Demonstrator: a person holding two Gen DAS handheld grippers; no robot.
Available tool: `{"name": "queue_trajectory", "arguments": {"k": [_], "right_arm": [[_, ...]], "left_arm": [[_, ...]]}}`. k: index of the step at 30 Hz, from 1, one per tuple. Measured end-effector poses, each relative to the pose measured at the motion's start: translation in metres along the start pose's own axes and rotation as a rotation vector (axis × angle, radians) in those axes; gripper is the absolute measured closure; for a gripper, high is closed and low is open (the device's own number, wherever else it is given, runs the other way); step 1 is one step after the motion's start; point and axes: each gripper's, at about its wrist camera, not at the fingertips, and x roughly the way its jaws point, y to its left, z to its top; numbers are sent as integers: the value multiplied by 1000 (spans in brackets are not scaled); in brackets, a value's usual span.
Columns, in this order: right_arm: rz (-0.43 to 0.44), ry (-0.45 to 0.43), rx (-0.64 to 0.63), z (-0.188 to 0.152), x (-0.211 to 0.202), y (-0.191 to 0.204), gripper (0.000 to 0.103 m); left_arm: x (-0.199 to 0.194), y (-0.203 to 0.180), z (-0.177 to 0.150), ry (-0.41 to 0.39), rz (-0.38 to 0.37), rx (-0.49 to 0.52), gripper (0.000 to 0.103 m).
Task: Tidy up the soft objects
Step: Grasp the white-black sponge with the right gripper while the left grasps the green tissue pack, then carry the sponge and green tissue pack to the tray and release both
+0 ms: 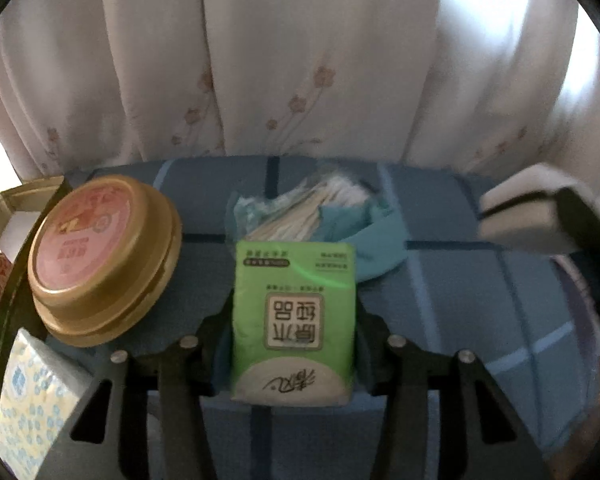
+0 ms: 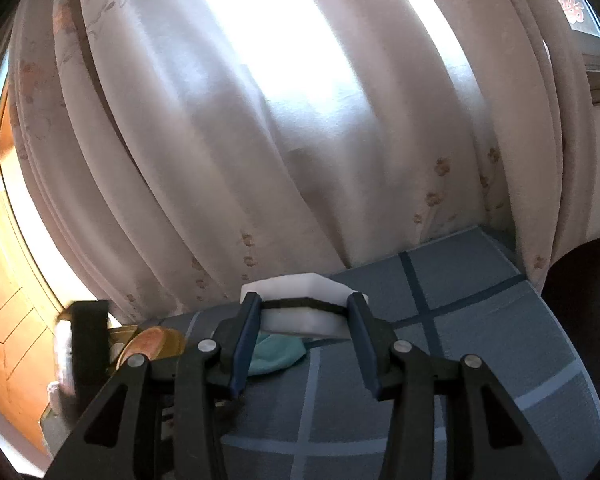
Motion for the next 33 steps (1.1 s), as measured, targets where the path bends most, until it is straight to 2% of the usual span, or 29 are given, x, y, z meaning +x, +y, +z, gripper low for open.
{"name": "queue_trajectory", "arguments": {"k": [7,10,18,26,33], "right_arm": [[-83,-38,-34,-3,-5,1,56],[-116,-47,-57,-5,-9,4,56],[-180,-34,-73,-24,-43,23,56],[-201,-69,-104,-42,-81,53,56],[-190,-55,-126,-55,-88,79,56]], "left_arm": [[-37,-1,-11,-48,-131,35,55],[-53,-1,-16,-74,-163,60,55],[-73,9,-30,-98,-200,103,55],[-91,20,-46,-115,-215,120,55],[-108,37,-54,-149,-197,125,55]]}}
